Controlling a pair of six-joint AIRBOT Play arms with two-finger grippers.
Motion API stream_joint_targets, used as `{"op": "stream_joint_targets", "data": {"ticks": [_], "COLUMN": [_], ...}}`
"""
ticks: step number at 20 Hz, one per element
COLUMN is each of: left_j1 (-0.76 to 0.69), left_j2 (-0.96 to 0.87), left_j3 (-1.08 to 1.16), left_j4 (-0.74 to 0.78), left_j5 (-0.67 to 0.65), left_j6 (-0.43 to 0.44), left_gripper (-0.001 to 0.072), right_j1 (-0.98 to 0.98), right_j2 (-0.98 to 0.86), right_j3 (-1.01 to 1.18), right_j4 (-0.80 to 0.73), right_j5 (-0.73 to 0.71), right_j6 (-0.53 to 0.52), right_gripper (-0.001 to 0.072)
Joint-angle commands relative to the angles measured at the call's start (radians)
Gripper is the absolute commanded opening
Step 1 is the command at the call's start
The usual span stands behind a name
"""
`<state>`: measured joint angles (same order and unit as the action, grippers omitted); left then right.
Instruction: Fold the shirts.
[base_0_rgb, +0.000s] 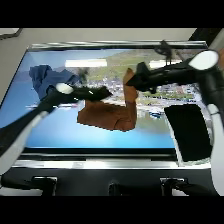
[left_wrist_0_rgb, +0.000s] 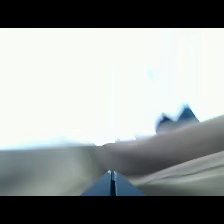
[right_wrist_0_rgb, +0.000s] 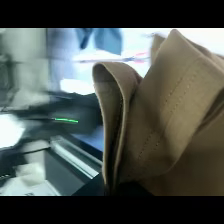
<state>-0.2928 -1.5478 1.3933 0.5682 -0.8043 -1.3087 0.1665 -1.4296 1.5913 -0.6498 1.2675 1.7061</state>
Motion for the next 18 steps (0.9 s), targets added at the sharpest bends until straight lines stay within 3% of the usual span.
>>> {"op": "stream_joint_targets", "data": {"ticks": [1,6,7,8,11,13,18], "left_j1": [0.291,0.558,0.576,0.58,0.58,0.58,0.579], "left_j2": [0.296,0.596,0.631,0.652,0.663,0.662,0.662], "left_j3": [0.0,-0.001,-0.001,-0.001,-0.002,-0.023,-0.09], "left_j4": [0.397,0.436,0.439,0.446,0.465,0.476,0.483], "left_j5": [-0.08,-0.131,-0.132,-0.133,-0.177,-0.19,-0.19], "left_j6": [-0.11,-0.132,-0.132,-0.132,-0.13,-0.127,-0.104], "left_gripper": [0.0029,0.003,0.003,0.003,0.003,0.0031,0.0031], "right_j1": [0.177,0.375,0.393,0.396,0.32,0.211,-0.055], "right_j2": [-0.165,-0.431,-0.463,-0.486,-0.464,-0.402,-0.239], "right_j3": [0.001,0.001,0.001,0.001,0.001,0.001,-0.027], "right_j4": [0.077,0.374,0.405,0.43,0.354,0.184,-0.591], "right_j5": [-0.225,-0.431,-0.478,-0.491,-0.345,-0.196,0.219], "right_j6": [-0.026,-0.117,-0.117,-0.119,-0.124,-0.079,0.135], "right_gripper": [0.0033,0.0045,0.0283,0.072,0.0697,0.0696,0.0674]}}
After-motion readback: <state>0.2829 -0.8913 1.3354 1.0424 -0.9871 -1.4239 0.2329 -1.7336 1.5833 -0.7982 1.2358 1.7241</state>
